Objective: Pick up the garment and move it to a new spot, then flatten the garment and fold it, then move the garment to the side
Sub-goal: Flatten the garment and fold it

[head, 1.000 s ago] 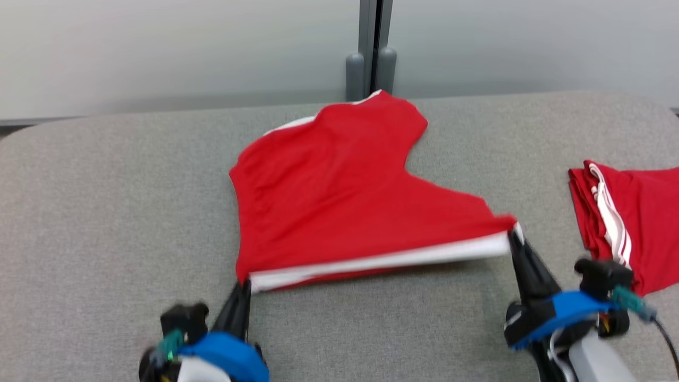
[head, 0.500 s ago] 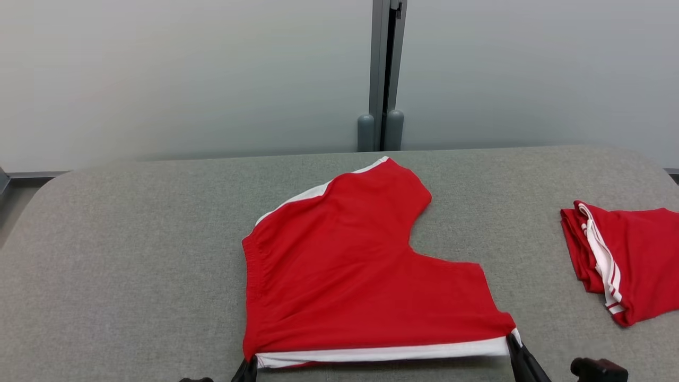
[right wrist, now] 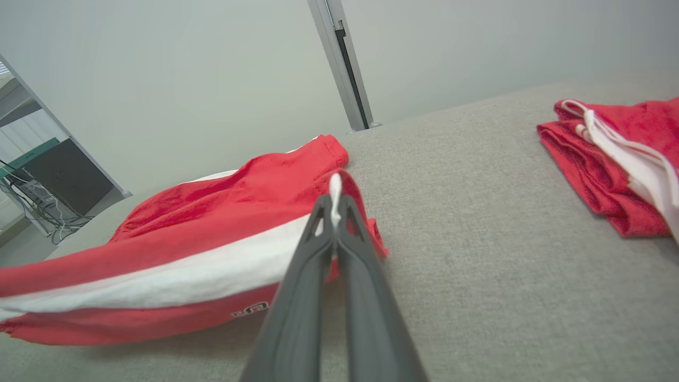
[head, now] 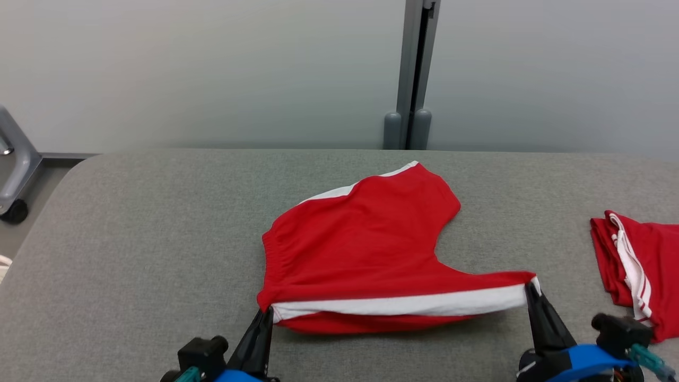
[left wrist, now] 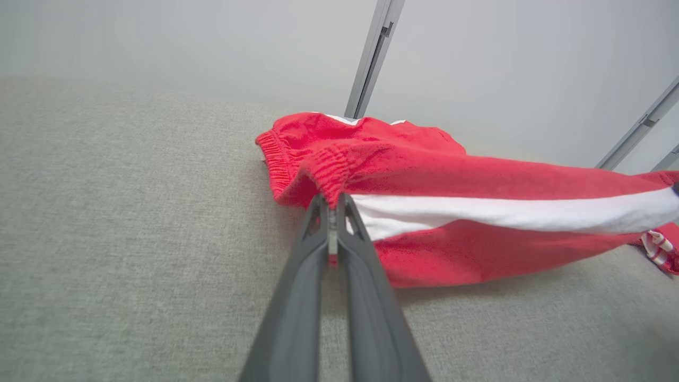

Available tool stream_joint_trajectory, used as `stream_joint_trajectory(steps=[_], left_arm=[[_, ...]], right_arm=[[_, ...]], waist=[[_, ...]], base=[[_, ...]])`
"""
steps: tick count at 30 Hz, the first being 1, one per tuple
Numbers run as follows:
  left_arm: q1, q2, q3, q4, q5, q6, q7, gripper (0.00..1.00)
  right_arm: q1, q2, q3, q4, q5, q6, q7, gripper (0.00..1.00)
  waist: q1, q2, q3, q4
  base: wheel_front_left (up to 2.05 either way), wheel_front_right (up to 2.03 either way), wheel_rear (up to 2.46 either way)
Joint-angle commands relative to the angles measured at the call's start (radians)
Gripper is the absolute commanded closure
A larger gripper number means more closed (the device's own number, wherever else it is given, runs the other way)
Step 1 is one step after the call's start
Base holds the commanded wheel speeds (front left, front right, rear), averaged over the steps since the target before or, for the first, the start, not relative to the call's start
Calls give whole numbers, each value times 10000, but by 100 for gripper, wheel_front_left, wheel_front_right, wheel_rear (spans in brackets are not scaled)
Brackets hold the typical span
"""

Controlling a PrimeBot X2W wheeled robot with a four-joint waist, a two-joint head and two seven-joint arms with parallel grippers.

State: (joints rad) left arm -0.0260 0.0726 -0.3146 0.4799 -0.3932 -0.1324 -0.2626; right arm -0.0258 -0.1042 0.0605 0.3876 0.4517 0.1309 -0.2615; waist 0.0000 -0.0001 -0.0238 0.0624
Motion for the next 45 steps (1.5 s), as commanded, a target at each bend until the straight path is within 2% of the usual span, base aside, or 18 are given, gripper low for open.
stream_joint_trajectory(steps=[1,8,19,26,34,35,36,37,45], left_arm=[[-270,13,-78,-57,69,34,-26,100],[-2038,-72,-605,6,-84,32,-24,100],[-4715,-223,-1047,606,-765,32,-26,100],[-6020,-228,-1437,880,-1112,68,-25,100],[-6753,-220,-1741,1199,-1519,450,-26,100],[-6759,-221,-1806,1275,-1578,494,-25,72],[-6741,-222,-1886,1354,-1658,534,-25,0],[-6701,-224,-1939,1405,-1733,552,-25,0],[-5951,-217,-1552,1292,-1447,1038,-25,0]], right_arm=[[-325,-66,41,66,-110,-3,-49,100],[-2899,-510,224,859,-383,-1,-51,100],[-7180,-1417,458,3139,-1214,-1,-51,100],[-8763,-1589,370,4181,-1817,-1,-49,100],[-9612,-1437,329,4900,-2648,-1,-51,98],[-9643,-1415,241,4943,-2710,-1,-51,73],[-9626,-1378,165,5054,-2738,-1,-49,14],[-9587,-1343,118,5176,-2767,-1,-51,0],[-9043,-1502,-340,5425,-3056,-1,-49,0]], waist=[[0,1,175,194],[0,1,1329,888],[0,1,3375,1792],[0,1,4318,2167],[0,1,4873,2319],[0,1,4890,2324],[0,1,4893,2323],[0,1,4888,2318],[0,1,4661,2173]], base=[[0,0,0],[0,0,0],[0,0,0],[0,0,0],[0,0,0],[0,0,0],[0,0,0],[0,0,0],[0,0,0]])
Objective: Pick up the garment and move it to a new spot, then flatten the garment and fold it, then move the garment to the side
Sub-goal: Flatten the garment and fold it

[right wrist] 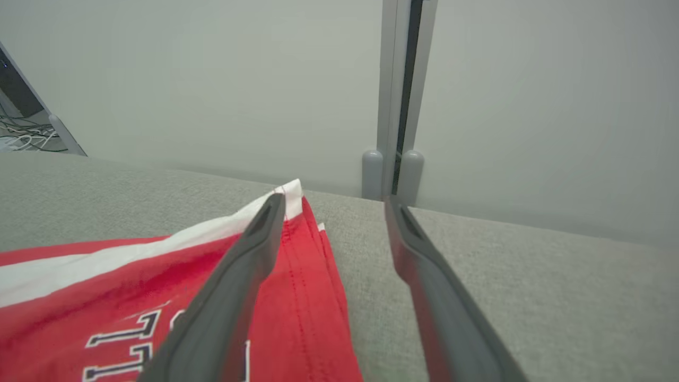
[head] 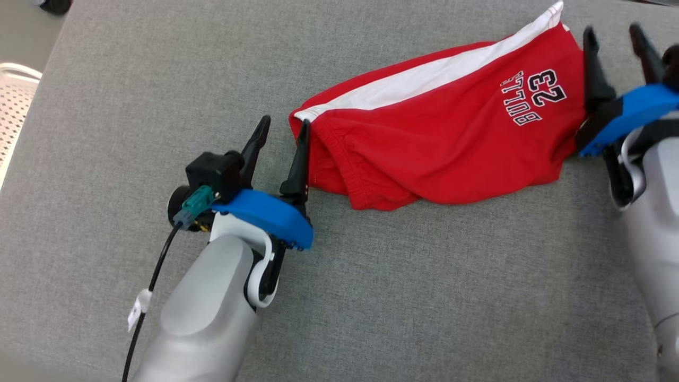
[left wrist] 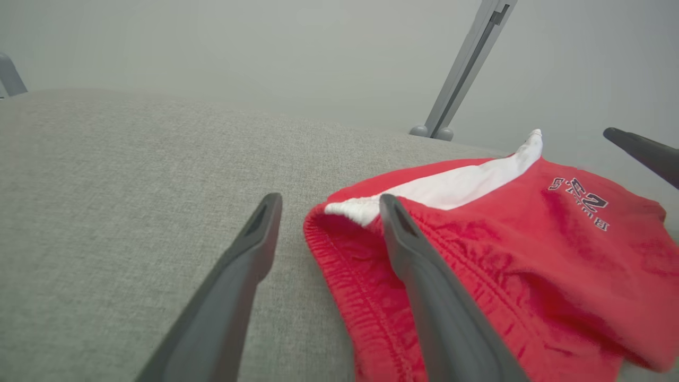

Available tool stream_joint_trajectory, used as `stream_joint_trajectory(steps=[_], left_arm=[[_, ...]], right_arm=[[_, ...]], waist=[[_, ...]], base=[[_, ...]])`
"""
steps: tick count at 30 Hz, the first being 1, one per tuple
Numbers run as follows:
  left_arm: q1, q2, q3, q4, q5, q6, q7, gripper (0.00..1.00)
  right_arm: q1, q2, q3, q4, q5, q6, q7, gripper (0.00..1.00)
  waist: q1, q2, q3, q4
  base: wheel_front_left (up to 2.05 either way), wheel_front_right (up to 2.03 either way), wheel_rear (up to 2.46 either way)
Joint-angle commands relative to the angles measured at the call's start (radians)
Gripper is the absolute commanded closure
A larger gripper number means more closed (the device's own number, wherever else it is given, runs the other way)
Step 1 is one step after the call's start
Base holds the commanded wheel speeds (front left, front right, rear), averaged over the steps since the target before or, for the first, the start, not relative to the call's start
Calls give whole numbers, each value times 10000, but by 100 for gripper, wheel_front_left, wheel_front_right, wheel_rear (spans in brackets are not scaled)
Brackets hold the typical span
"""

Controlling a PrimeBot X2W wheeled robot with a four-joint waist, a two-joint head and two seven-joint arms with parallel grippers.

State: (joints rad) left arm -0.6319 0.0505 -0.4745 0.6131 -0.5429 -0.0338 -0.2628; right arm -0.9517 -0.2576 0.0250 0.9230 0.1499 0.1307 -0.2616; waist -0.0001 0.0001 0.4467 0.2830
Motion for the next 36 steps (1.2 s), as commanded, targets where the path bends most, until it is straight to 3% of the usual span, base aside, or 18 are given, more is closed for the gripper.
stream_joint_trajectory(steps=[1,9,11,12,13,22,28,36], left_arm=[[240,1,114,-80,130,73,-23,0],[976,2,500,-465,451,111,-23,0],[1081,-1,513,-518,515,120,-23,0],[1136,-2,532,-521,530,125,-23,0],[1181,0,557,-523,553,139,-23,0],[1833,1,1070,-516,1031,222,-23,0],[2632,-3,1566,-463,1383,209,-23,0],[3581,3,2063,-432,1673,-2,-23,0]], right_arm=[[278,27,119,210,-55,1,-49,0],[426,-61,1320,2027,420,1,461,0],[528,190,1685,2552,729,1,885,1],[569,272,1809,2632,883,2,954,60],[625,347,1911,2675,1076,4,1004,100],[1297,276,2055,2252,2671,-1,142,100],[2621,374,1853,1471,3704,1,-41,100],[4328,189,1425,116,3989,1,-45,100]], waist=[[1,-1,-93,-63],[1,-1,-314,-166],[1,-1,-403,-174],[1,-1,-444,-184],[1,-1,-498,-196],[1,-1,-1402,-578],[1,-1,-2242,-1013],[1,-1,-2868,-1406]], base=[[0,0,0],[0,0,0],[0,0,0],[0,0,0],[0,0,0],[0,0,0],[0,0,0],[0,0,0]])
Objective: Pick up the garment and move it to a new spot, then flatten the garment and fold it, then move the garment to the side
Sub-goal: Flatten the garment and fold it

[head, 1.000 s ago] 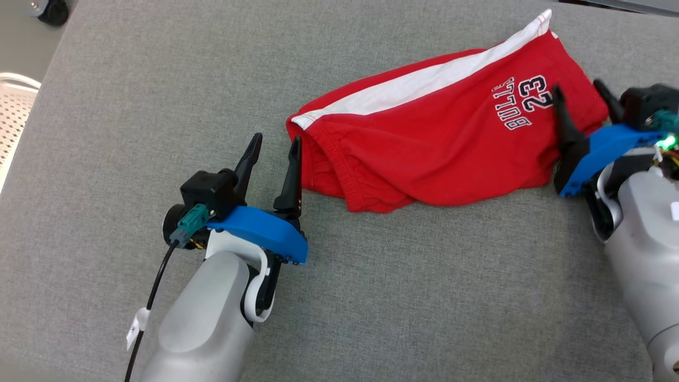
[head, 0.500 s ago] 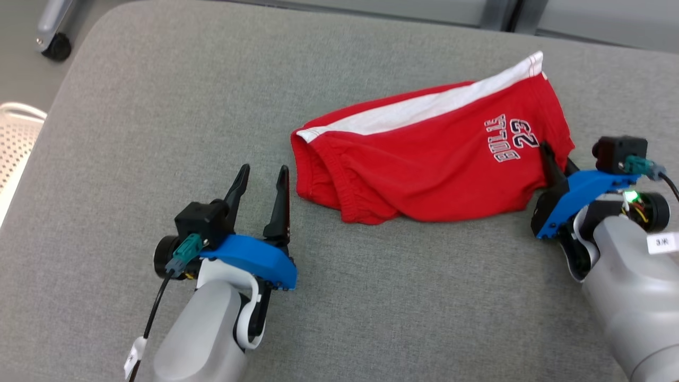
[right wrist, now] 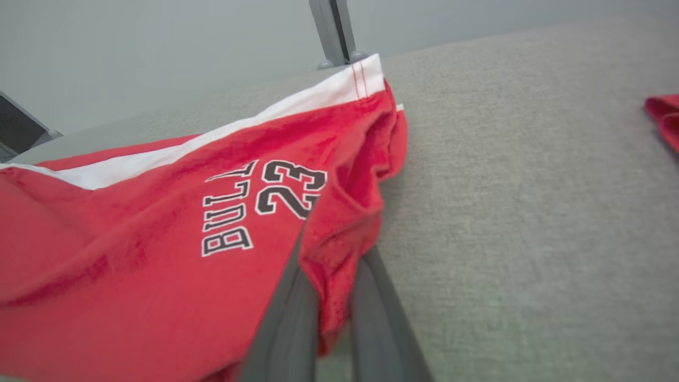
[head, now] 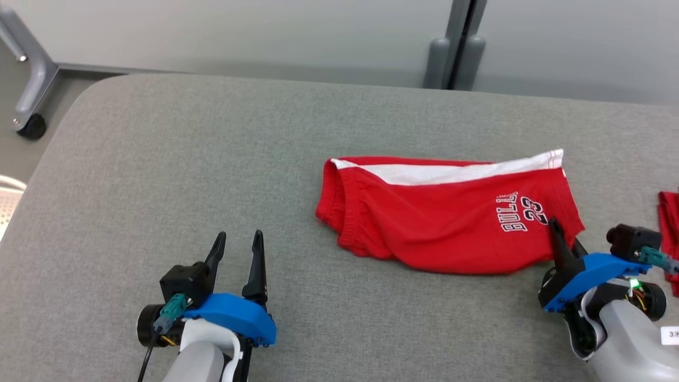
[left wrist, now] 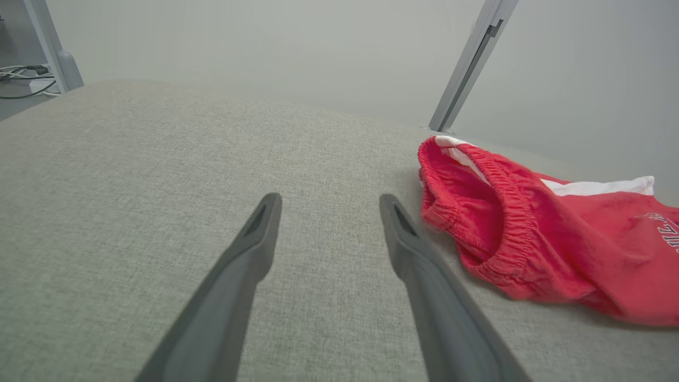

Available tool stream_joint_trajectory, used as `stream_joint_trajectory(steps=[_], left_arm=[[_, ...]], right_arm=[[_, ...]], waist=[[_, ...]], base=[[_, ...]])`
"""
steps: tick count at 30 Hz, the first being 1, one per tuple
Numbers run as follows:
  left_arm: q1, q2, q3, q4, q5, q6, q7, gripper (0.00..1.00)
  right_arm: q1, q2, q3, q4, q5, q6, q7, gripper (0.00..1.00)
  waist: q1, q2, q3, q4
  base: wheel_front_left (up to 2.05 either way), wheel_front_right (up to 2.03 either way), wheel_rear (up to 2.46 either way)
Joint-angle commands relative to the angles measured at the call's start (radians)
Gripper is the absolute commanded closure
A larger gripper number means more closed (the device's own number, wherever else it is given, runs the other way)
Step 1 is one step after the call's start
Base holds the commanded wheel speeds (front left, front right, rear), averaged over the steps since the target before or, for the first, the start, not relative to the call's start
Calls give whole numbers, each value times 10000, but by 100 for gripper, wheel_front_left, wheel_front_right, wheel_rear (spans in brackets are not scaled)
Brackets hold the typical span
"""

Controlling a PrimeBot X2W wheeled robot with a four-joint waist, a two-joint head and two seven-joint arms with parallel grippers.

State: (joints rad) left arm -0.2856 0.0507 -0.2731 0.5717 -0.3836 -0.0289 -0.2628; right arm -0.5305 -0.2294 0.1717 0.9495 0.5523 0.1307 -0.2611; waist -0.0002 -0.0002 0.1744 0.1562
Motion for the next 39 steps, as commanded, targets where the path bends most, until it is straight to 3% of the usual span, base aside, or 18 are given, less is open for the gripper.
stream_joint_trajectory(steps=[1,9,15,20,21,22,27,32,35,39], left_arm=[[185,-1,91,-20,99,-54,-23,0],[390,1,-33,29,-2,-158,-23,0],[462,1,-236,105,-59,-149,-24,0],[530,-3,-502,178,-85,-168,-23,0],[543,-6,-547,202,-80,-175,-23,0],[559,-3,-548,203,-95,-152,-23,0],[573,-7,-502,154,0,-85,-23,0],[647,-7,-358,46,111,-8,-23,0],[671,-3,-197,-52,245,56,-23,0],[758,2,-11,-246,554,205,-23,0]], right_arm=[[173,-129,-72,-331,-122,1,-53,100],[-135,175,256,-1441,-991,1,-53,100],[-659,957,1590,-1807,-1407,1,-54,100],[-893,1422,2740,-1179,-1454,1,-54,100],[-928,1483,2798,-1048,-1439,1,-54,84],[-962,1542,2851,-982,-1436,1,-54,0],[-597,1753,3541,-1173,-1400,1,-53,0],[-233,1757,4264,-1925,-740,1,-55,0],[-39,1755,3902,-2314,-748,1,-55,0],[474,1666,2393,-2893,-1400,1,-54,0]], waist=[[2,2,-159,-150],[2,2,-276,108],[2,2,-368,734],[2,2,-418,1414],[2,2,-434,1544],[2,2,-447,1628],[2,2,-493,1759],[2,2,-586,1390],[2,2,-645,1035],[2,2,-737,528]], base=[[0,0,0],[0,0,0],[0,0,0],[0,0,0],[0,0,0],[0,0,0],[0,0,0],[0,0,0],[0,0,0],[0,0,0]])
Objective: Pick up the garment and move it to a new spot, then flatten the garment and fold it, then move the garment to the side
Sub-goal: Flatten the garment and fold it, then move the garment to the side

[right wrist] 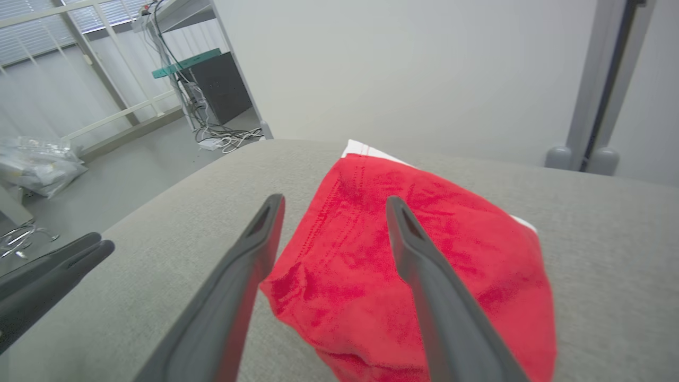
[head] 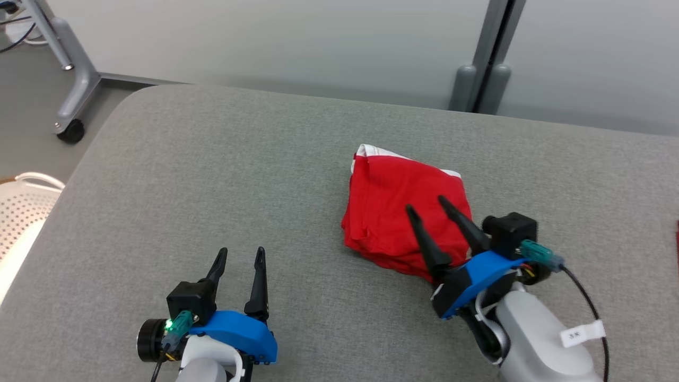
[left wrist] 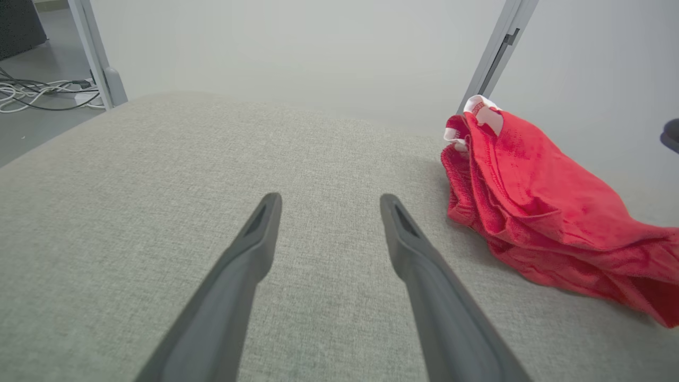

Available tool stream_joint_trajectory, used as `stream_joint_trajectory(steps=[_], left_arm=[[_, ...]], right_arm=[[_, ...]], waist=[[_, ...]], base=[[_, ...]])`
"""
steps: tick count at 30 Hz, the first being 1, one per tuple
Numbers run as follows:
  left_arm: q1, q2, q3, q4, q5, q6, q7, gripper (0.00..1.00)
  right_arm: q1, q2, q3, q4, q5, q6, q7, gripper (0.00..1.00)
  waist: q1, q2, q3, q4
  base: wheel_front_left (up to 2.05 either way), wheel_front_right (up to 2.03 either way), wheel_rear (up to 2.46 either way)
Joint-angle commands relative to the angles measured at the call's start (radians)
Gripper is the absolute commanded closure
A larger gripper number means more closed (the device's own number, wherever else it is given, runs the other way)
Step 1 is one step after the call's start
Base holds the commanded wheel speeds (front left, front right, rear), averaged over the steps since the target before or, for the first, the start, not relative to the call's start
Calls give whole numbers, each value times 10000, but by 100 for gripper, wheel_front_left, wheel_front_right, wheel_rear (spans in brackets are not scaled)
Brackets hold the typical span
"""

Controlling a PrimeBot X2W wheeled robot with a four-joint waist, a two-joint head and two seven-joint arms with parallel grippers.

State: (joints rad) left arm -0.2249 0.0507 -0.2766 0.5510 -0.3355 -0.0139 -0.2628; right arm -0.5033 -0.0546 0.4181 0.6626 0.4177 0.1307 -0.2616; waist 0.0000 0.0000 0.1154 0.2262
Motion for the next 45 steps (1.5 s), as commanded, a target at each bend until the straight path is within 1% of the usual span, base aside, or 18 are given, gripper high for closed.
stream_joint_trajectory(steps=[1,5,9,13,17,23,31,36,42,43,45], left_arm=[[170,-3,108,-110,194,118,-23,0],[258,3,355,-395,732,392,-23,0],[482,2,572,-591,1074,428,-23,0],[720,-4,743,-679,1297,412,-23,0],[1098,0,876,-800,1451,355,-23,0],[1659,-1,1186,-952,1587,383,-23,0],[1891,-1,1252,-1066,1688,400,-23,0],[1773,-3,1138,-1092,1678,349,-23,0],[1415,2,641,-1137,1490,307,-23,0],[1415,2,641,-1137,1490,307,-23,0],[1286,-3,463,-1125,1492,316,-23,0]], right_arm=[[379,-91,-529,-188,-296,1,-48,0],[1065,-38,-2085,-807,-1220,1,-48,0],[1683,-6,-3222,-1199,-1820,1,-48,0],[2189,29,-3811,-1236,-2288,1,-48,0],[2590,30,-3888,-1032,-2188,1,-48,0],[2946,28,-3649,-781,-1956,1,-48,0],[3034,30,-3480,-726,-1740,1,-48,0],[2988,30,-3452,-679,-1672,1,-48,0],[2145,25,-3273,118,-1576,1,-50,0],[2145,25,-3273,118,-1576,1,-50,0],[1758,28,-3326,409,-1492,1,-47,0]], waist=[[0,0,-172,-298],[0,0,-285,-746],[0,0,-411,-1089],[0,0,-579,-1370],[0,0,-794,-1615],[0,0,-1055,-1950],[0,0,-1126,-2009],[0,0,-1042,-1879],[0,0,-342,-1145],[0,0,-342,-1145],[0,0,-53,-830]], base=[[0,0,0],[0,0,0],[0,0,0],[0,0,0],[0,0,0],[0,0,0],[0,0,0],[0,0,0],[0,0,0],[0,0,0],[0,0,0]])
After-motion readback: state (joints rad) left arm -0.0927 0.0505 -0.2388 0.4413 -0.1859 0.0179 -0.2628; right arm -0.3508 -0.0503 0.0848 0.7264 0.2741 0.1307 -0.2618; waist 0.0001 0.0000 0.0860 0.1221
